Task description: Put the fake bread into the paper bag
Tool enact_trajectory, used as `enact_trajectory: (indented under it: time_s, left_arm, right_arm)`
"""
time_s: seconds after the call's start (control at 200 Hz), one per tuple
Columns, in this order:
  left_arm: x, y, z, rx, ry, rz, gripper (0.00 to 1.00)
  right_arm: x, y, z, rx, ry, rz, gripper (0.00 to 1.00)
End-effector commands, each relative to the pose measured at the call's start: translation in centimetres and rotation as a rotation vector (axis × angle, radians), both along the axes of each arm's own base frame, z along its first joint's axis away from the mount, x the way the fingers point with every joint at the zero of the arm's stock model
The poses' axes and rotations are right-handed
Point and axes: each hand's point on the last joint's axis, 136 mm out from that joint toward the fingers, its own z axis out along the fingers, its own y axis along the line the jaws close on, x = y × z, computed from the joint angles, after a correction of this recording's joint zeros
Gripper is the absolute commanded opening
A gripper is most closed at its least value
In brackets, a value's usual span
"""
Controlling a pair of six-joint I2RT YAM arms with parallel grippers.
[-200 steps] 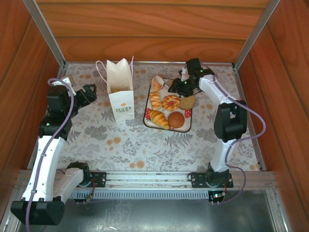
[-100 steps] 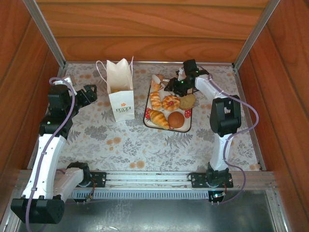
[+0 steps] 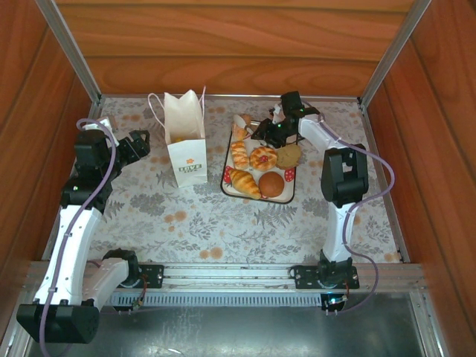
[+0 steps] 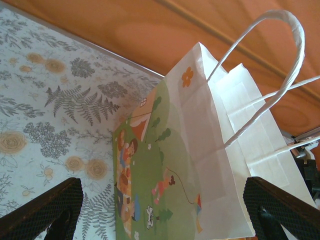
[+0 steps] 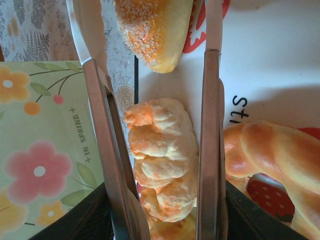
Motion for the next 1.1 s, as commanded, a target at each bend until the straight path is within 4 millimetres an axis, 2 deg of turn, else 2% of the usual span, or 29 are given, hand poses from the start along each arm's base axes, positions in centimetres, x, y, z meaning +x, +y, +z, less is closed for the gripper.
enact_trajectory:
  time_s: [0.0,0.265,0.44,0.565,0.74,0.895,0.91,0.925,0.945,1.095]
  left_arm:
    - [-0.1,0.0,0.3,-0.003,0.001,-0.01,0.88]
    - [-0.4,-0.2,0.7,-0.024,-0.007,-0.013,0.88]
    - [-0.5,-0.8,1.9,-0.076,-0.012,-0.027,0.88]
    - [-0.6,-1.5,3.3,-0.133,-0.022,-0.054,0.86]
    - [-0.4,-3.1,4.1,-0.206,-0.004,-0.112,0.83]
    - [0.0,-4.6,3.9,-0.225,0.026,-0.153,0.82]
    - [0.1,-4.7,3.8,-0.228,0.031,-0.156,0.82]
    - [0.2,-4.8,3.8,-0.231,0.035,-0.159,0.82]
    - [0.4,-5.0,3.8,-0.233,0.04,-0.163,0.82]
    - [1.8,-6.6,3.1,-0.243,0.086,-0.198,0.82]
  right_arm:
    - [0.0,1.1,1.0,0.038,-0.011,0.026,0.51]
    - [-0.3,0.8,1.3,0.028,-0.024,0.029,0.45]
    - [-0.7,0.1,3.3,0.01,-0.086,0.011,0.39]
    - [-1.3,-0.5,5.3,0.009,-0.142,-0.004,0.36]
    - [-2.7,-1.5,8.4,0.007,-0.215,-0.024,0.35]
    - [-4.4,-2.6,11.6,0.0,-0.291,-0.04,0.35]
    - [-4.5,-2.6,11.5,-0.003,-0.288,-0.04,0.35]
    - [-4.9,-2.8,12.7,0.005,-0.315,-0.042,0.35]
    - [-5.2,-2.9,13.3,0.006,-0.329,-0.043,0.35]
    - [-7.5,-3.6,16.3,0.018,-0.399,-0.036,0.36]
